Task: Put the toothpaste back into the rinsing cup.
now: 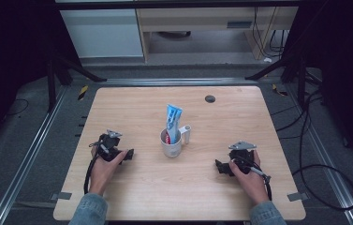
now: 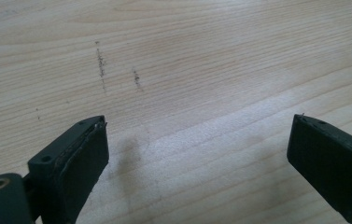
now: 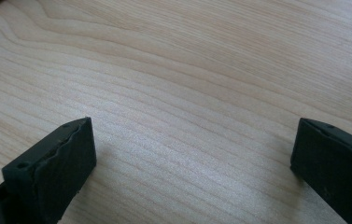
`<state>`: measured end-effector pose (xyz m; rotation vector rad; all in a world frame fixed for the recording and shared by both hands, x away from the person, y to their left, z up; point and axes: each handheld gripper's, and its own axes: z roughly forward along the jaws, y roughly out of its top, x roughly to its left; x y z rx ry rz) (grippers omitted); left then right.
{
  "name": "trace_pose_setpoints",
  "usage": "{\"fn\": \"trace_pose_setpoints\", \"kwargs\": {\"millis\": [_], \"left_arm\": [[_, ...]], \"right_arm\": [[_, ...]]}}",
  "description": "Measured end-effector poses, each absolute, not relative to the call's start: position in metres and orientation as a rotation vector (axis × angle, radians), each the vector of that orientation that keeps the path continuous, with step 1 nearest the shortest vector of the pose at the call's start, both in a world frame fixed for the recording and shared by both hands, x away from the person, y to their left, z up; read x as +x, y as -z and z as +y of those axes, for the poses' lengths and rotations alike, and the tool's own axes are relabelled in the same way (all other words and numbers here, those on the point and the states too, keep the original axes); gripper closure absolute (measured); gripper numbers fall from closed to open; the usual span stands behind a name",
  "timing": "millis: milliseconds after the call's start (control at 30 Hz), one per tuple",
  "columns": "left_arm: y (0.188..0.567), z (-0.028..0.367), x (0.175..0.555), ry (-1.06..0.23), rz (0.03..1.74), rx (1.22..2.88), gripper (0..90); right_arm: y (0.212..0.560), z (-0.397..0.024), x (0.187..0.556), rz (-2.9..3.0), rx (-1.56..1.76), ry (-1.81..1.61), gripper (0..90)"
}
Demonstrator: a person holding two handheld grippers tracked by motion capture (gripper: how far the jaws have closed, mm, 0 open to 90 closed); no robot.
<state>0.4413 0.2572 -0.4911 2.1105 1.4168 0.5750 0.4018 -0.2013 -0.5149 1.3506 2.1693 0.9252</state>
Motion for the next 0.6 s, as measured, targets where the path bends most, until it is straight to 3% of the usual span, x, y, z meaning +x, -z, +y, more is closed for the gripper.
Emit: {"fn": "trace_pose_setpoints", "kwargs": {"millis": [300, 600], "left_arm": [[0.500, 0.261, 0.447, -0.546, 1.432, 2.090, 3.9], [0.510, 0.264, 0.441, -0.595, 1.369, 2.013, 0.0]], "right_arm": [[0.515, -0.201, 0.402, 2.169, 1.352, -0.925, 0.4], [0.515, -0.201, 0.401, 2.167, 1.354, -0.925, 0.4]]}}
